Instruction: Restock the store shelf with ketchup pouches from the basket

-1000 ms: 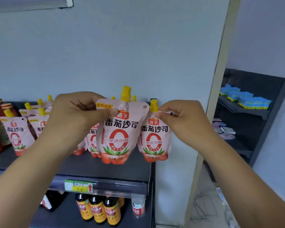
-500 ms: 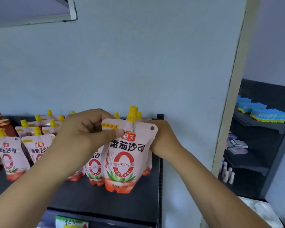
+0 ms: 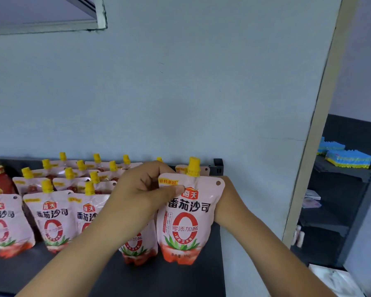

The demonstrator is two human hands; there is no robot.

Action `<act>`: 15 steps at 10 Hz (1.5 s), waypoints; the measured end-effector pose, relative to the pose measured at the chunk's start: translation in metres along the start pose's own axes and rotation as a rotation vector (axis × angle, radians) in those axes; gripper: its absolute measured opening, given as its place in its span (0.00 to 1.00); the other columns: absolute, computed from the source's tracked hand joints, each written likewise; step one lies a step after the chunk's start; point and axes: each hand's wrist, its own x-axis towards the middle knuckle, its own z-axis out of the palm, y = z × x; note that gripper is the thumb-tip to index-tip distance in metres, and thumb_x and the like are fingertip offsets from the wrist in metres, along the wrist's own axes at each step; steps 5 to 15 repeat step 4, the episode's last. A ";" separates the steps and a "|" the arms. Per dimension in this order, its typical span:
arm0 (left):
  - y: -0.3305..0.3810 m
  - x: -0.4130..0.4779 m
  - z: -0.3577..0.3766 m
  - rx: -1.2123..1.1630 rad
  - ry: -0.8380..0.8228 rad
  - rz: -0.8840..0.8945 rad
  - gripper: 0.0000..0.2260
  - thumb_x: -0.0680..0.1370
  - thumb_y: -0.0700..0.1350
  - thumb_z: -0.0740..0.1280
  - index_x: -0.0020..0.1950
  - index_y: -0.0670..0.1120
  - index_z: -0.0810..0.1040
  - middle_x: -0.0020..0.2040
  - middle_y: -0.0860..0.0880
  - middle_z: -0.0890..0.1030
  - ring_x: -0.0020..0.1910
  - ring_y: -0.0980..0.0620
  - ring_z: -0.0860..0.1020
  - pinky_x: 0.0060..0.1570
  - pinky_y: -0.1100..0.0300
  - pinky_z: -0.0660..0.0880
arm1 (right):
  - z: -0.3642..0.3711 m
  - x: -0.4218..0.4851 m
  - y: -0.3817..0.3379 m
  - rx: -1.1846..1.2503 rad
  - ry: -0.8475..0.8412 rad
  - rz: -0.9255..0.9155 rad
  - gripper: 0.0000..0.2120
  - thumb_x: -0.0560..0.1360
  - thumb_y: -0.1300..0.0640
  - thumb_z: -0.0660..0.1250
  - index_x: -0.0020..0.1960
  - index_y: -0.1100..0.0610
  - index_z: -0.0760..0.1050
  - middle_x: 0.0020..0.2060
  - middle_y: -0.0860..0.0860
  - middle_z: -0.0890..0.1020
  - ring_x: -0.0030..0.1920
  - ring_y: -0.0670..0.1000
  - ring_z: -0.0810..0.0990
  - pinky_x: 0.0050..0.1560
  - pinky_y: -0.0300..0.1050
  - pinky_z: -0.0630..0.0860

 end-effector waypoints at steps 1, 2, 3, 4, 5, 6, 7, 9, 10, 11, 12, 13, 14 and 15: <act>-0.011 0.004 0.003 -0.016 -0.013 -0.025 0.04 0.74 0.31 0.73 0.47 0.38 0.83 0.42 0.43 0.87 0.41 0.48 0.87 0.39 0.60 0.82 | -0.005 -0.003 0.004 -0.019 0.004 -0.129 0.16 0.74 0.57 0.67 0.27 0.48 0.77 0.26 0.42 0.77 0.36 0.49 0.74 0.45 0.55 0.75; -0.024 0.010 0.009 -0.007 -0.019 -0.052 0.04 0.74 0.31 0.73 0.46 0.38 0.83 0.44 0.42 0.87 0.44 0.44 0.86 0.44 0.52 0.84 | -0.009 -0.010 0.005 -0.089 0.023 -0.284 0.16 0.75 0.57 0.73 0.40 0.34 0.81 0.37 0.32 0.84 0.42 0.37 0.83 0.45 0.34 0.78; -0.035 0.013 0.016 -0.011 -0.010 -0.035 0.08 0.73 0.30 0.73 0.43 0.42 0.83 0.42 0.43 0.87 0.43 0.45 0.86 0.44 0.51 0.83 | -0.013 -0.016 0.013 0.023 0.119 -0.286 0.23 0.75 0.66 0.73 0.54 0.37 0.79 0.46 0.34 0.86 0.50 0.38 0.85 0.51 0.34 0.80; -0.047 0.011 0.021 -0.013 0.073 -0.065 0.15 0.72 0.26 0.72 0.43 0.48 0.83 0.42 0.45 0.87 0.44 0.48 0.86 0.43 0.55 0.83 | -0.018 -0.020 0.023 0.220 0.330 -0.192 0.17 0.79 0.64 0.69 0.60 0.44 0.79 0.48 0.46 0.88 0.53 0.47 0.86 0.61 0.51 0.80; -0.047 0.011 0.021 -0.013 0.073 -0.065 0.15 0.72 0.26 0.72 0.43 0.48 0.83 0.42 0.45 0.87 0.44 0.48 0.86 0.43 0.55 0.83 | -0.018 -0.020 0.023 0.220 0.330 -0.192 0.17 0.79 0.64 0.69 0.60 0.44 0.79 0.48 0.46 0.88 0.53 0.47 0.86 0.61 0.51 0.80; -0.047 0.011 0.021 -0.013 0.073 -0.065 0.15 0.72 0.26 0.72 0.43 0.48 0.83 0.42 0.45 0.87 0.44 0.48 0.86 0.43 0.55 0.83 | -0.018 -0.020 0.023 0.220 0.330 -0.192 0.17 0.79 0.64 0.69 0.60 0.44 0.79 0.48 0.46 0.88 0.53 0.47 0.86 0.61 0.51 0.80; -0.047 0.011 0.021 -0.013 0.073 -0.065 0.15 0.72 0.26 0.72 0.43 0.48 0.83 0.42 0.45 0.87 0.44 0.48 0.86 0.43 0.55 0.83 | -0.018 -0.020 0.023 0.220 0.330 -0.192 0.17 0.79 0.64 0.69 0.60 0.44 0.79 0.48 0.46 0.88 0.53 0.47 0.86 0.61 0.51 0.80; -0.047 0.011 0.021 -0.013 0.073 -0.065 0.15 0.72 0.26 0.72 0.43 0.48 0.83 0.42 0.45 0.87 0.44 0.48 0.86 0.43 0.55 0.83 | -0.018 -0.020 0.023 0.220 0.330 -0.192 0.17 0.79 0.64 0.69 0.60 0.44 0.79 0.48 0.46 0.88 0.53 0.47 0.86 0.61 0.51 0.80; -0.047 0.011 0.021 -0.013 0.073 -0.065 0.15 0.72 0.26 0.72 0.43 0.48 0.83 0.42 0.45 0.87 0.44 0.48 0.86 0.43 0.55 0.83 | -0.018 -0.020 0.023 0.220 0.330 -0.192 0.17 0.79 0.64 0.69 0.60 0.44 0.79 0.48 0.46 0.88 0.53 0.47 0.86 0.61 0.51 0.80; -0.047 0.011 0.021 -0.013 0.073 -0.065 0.15 0.72 0.26 0.72 0.43 0.48 0.83 0.42 0.45 0.87 0.44 0.48 0.86 0.43 0.55 0.83 | -0.018 -0.020 0.023 0.220 0.330 -0.192 0.17 0.79 0.64 0.69 0.60 0.44 0.79 0.48 0.46 0.88 0.53 0.47 0.86 0.61 0.51 0.80; -0.047 0.011 0.021 -0.013 0.073 -0.065 0.15 0.72 0.26 0.72 0.43 0.48 0.83 0.42 0.45 0.87 0.44 0.48 0.86 0.43 0.55 0.83 | -0.018 -0.020 0.023 0.220 0.330 -0.192 0.17 0.79 0.64 0.69 0.60 0.44 0.79 0.48 0.46 0.88 0.53 0.47 0.86 0.61 0.51 0.80; -0.047 0.011 0.021 -0.013 0.073 -0.065 0.15 0.72 0.26 0.72 0.43 0.48 0.83 0.42 0.45 0.87 0.44 0.48 0.86 0.43 0.55 0.83 | -0.018 -0.020 0.023 0.220 0.330 -0.192 0.17 0.79 0.64 0.69 0.60 0.44 0.79 0.48 0.46 0.88 0.53 0.47 0.86 0.61 0.51 0.80; -0.047 0.011 0.021 -0.013 0.073 -0.065 0.15 0.72 0.26 0.72 0.43 0.48 0.83 0.42 0.45 0.87 0.44 0.48 0.86 0.43 0.55 0.83 | -0.018 -0.020 0.023 0.220 0.330 -0.192 0.17 0.79 0.64 0.69 0.60 0.44 0.79 0.48 0.46 0.88 0.53 0.47 0.86 0.61 0.51 0.80; -0.047 0.011 0.021 -0.013 0.073 -0.065 0.15 0.72 0.26 0.72 0.43 0.48 0.83 0.42 0.45 0.87 0.44 0.48 0.86 0.43 0.55 0.83 | -0.018 -0.020 0.023 0.220 0.330 -0.192 0.17 0.79 0.64 0.69 0.60 0.44 0.79 0.48 0.46 0.88 0.53 0.47 0.86 0.61 0.51 0.80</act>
